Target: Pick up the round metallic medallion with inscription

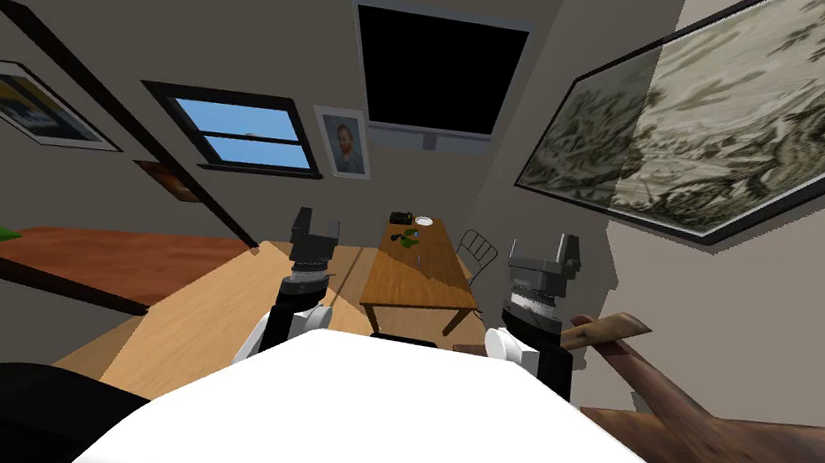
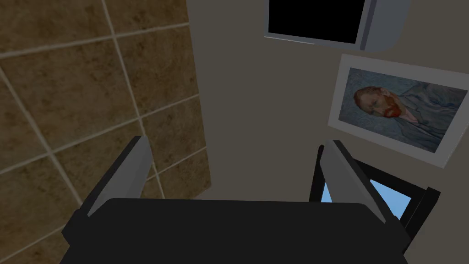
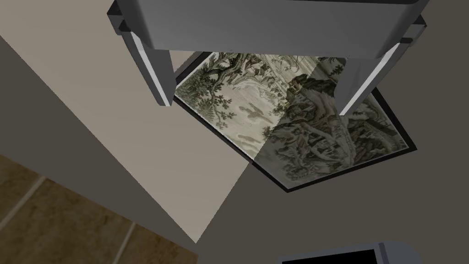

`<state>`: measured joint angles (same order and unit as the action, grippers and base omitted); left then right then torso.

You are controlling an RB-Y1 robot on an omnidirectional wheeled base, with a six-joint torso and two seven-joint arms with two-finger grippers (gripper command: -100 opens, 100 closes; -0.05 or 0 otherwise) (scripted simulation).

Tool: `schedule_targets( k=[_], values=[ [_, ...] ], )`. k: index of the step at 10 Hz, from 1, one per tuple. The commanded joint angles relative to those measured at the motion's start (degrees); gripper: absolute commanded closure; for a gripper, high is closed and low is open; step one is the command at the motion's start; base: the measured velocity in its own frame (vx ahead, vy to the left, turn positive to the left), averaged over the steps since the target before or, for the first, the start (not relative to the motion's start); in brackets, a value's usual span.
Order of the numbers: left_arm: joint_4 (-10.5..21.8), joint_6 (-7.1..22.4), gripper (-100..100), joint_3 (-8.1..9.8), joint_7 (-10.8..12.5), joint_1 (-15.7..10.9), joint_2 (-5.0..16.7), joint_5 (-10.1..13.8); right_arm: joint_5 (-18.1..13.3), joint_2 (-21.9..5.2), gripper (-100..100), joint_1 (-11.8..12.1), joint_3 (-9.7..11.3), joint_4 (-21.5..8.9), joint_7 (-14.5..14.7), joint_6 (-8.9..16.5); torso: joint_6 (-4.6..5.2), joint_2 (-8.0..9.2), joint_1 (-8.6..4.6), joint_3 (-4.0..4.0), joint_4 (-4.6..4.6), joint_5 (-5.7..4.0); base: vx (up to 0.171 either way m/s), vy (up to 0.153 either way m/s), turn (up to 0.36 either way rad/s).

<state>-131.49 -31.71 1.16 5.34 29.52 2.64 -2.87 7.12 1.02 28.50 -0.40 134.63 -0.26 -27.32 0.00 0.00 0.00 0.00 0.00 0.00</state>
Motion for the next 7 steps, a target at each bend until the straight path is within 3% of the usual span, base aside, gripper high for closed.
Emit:
schedule_targets(
  k=[1, 7],
  values=[
    [0.00, 0.00, 0, 0.00, 0.00, 0.00, 0.00, 0.00, -0.84, -2.72, -100, -0.35, 0.03, -1.68, 0.09, -0.30, 0.00, 0.00, 0.00, 0.00, 0.00, 0.00, -0.030, 0.006, 0.076],
    [0.00, 0.00, 0, -0.01, 0.00, -0.01, 0.00, 0.00, -5.77, -9.87, -100, -2.53, 0.01, -11.44, 0.62, -1.47, -0.02, 0.31, 0.07, 0.18, 0.07, 0.01, -0.074, 0.014, 0.138]
  ],
)
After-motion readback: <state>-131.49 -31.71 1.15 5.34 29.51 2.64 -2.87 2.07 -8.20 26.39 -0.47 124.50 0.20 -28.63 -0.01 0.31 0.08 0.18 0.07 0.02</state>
